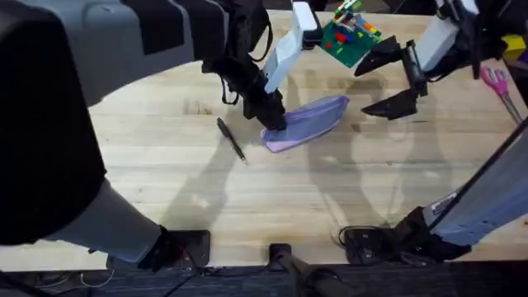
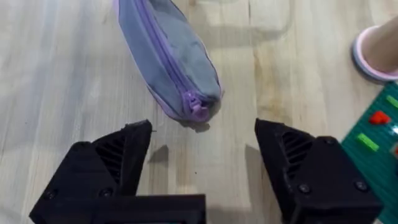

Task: Unzip the bag, pick up the pens from the table one at a time and place them inside, then zip the bag closed.

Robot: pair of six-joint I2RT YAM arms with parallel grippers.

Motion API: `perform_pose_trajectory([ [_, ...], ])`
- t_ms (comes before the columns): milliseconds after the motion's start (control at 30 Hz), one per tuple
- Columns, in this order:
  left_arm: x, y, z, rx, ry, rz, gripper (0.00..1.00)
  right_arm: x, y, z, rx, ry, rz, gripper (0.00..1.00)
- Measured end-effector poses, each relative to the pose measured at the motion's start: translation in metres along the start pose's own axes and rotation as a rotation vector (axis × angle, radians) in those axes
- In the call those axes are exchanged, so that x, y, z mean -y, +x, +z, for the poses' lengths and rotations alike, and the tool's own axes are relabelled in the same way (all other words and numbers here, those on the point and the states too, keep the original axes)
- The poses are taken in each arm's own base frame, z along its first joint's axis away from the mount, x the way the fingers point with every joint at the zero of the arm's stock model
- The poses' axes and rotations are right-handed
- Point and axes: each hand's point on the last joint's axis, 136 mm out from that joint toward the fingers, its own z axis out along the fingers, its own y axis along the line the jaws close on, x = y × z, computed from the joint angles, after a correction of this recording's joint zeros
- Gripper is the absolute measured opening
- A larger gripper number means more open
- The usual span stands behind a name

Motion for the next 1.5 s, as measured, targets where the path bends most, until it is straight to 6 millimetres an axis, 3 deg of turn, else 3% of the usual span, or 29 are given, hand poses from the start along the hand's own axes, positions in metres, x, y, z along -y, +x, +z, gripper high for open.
perform_pose_trajectory([
  [733, 0.000, 0.000, 0.000, 0.000, 0.000, 0.000, 0.043, -0.002, 0.010, 0.036, -0.009, -0.104, -0.003, 0.992],
  [833, 0.000, 0.000, 0.000, 0.000, 0.000, 0.000, 0.043, -0.003, 0.010, 0.038, -0.010, -0.114, -0.007, 0.853],
  [1133, 0.000, 0.000, 0.000, 0.000, 0.000, 0.000, 0.043, -0.003, 0.008, 0.040, -0.010, -0.118, -0.014, 0.610],
  [1300, 0.000, 0.000, 0.000, 0.000, -0.001, 0.001, 0.043, -0.003, 0.008, 0.040, -0.010, -0.119, -0.013, 0.364],
  [1400, -0.001, -0.001, 0.000, 0.003, -0.004, 0.003, 0.043, -0.005, 0.008, 0.040, -0.010, -0.125, -0.008, 0.080],
  [1500, -0.001, -0.001, 0.000, 0.004, -0.005, 0.005, 0.042, -0.006, 0.008, 0.040, -0.010, -0.127, -0.006, 0.035],
])
